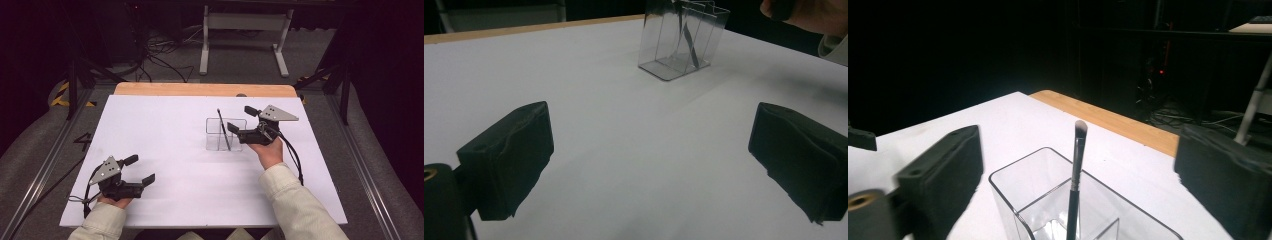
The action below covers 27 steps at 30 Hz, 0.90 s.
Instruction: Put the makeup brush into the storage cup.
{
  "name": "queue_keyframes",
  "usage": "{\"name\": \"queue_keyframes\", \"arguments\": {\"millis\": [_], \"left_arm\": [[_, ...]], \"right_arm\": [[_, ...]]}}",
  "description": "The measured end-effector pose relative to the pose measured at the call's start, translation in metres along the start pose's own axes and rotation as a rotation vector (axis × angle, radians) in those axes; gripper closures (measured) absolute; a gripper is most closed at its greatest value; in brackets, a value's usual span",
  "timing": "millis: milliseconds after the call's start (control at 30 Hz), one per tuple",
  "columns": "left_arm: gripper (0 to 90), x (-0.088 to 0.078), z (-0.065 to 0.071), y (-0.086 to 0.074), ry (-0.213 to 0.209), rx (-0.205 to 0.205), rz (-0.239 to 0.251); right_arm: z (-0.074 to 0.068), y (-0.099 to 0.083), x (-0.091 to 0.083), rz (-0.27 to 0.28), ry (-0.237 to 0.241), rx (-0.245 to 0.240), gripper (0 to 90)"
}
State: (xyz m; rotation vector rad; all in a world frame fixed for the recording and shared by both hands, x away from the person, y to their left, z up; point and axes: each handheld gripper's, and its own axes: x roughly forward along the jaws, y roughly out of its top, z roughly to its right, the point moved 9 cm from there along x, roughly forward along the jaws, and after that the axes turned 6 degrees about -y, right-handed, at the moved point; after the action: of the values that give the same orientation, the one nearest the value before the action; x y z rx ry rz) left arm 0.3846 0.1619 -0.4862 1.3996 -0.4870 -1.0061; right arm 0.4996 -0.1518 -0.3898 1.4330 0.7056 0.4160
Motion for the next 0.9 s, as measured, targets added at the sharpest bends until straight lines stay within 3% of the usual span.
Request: {"name": "queue_keyframes", "arguments": {"millis": [167, 567, 900], "left_arm": [[4.3, -0.001, 0.000, 0.001, -0.004, 0.003, 0.000], [3.2, -0.006, 0.002, 0.005, -0.031, -0.019, 0.014], [2.3, -0.008, 0.003, 0.007, -0.060, -0.010, 0.011]], "right_arm": [[-0.002, 0.006, -0.014, -0.004, 0.013, -0.012, 0.4], [0.001, 0.012, -0.052, -0.003, 0.025, -0.037, 0.2], [0.007, 0.011, -0.080, -0.010, 0.018, -0.052, 0.2]]}}
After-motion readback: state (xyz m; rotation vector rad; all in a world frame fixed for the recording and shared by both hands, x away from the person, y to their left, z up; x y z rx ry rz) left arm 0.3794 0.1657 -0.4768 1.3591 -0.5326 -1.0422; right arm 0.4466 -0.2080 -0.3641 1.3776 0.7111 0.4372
